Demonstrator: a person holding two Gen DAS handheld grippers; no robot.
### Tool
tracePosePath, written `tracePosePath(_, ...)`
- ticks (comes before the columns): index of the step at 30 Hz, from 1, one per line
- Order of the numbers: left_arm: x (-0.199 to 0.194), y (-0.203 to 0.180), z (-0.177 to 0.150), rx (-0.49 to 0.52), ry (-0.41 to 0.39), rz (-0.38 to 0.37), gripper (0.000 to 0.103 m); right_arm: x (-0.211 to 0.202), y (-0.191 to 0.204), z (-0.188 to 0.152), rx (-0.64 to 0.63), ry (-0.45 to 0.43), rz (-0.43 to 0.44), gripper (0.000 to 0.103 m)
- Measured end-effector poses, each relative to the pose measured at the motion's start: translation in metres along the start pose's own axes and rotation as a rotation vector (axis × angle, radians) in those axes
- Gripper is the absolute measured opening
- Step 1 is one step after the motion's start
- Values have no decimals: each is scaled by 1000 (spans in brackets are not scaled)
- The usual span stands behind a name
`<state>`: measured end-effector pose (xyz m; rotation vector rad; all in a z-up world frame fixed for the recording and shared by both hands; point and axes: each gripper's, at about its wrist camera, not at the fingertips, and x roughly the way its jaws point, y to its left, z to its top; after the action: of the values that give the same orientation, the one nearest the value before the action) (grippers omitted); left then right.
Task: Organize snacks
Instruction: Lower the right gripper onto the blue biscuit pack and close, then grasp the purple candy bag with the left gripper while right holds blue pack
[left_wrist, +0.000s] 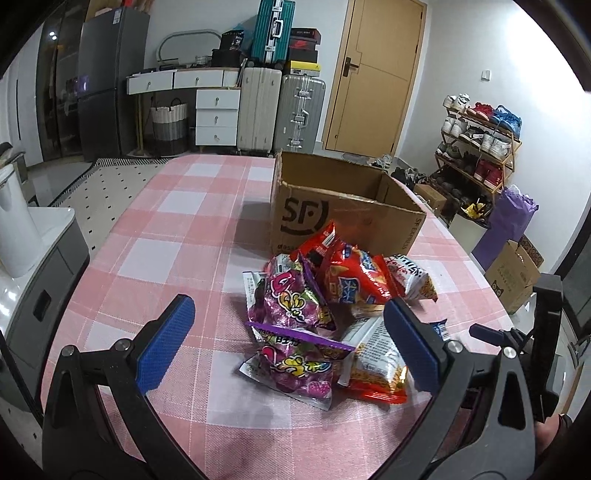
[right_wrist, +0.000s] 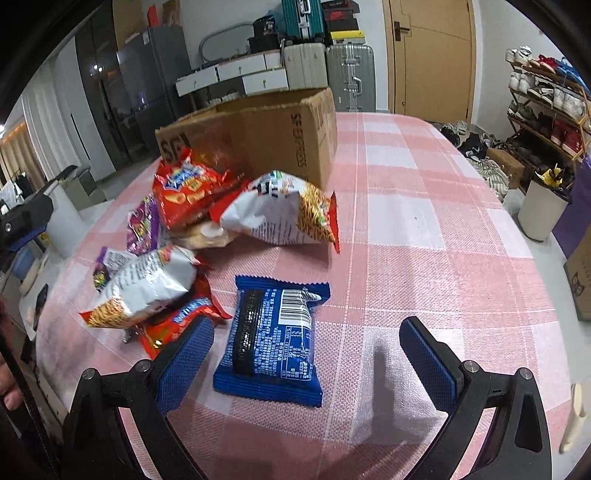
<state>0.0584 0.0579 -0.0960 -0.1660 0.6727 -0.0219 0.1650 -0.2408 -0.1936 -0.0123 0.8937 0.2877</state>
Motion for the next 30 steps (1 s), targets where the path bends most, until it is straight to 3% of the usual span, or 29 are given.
tracePosePath(3, 9, 4, -2, -6, 18, 3, 102, 8, 2, 0, -11, 25, 1, 102)
tracePosePath(13, 17, 20, -11, -43, 47, -31, 102, 21, 6, 1, -52, 51, 15, 85)
tracePosePath(19, 21, 29, -16, -55, 74, -56, 102, 14, 7, -3, -91, 39, -11, 50)
tracePosePath(21, 18, 32, -21, -61, 80, -62, 102, 13, 0, -2, -64, 38, 14, 46)
tracePosePath(30, 18, 39, -34, -64, 121, -68, 102, 3, -7, -3, -9, 13, 68, 46)
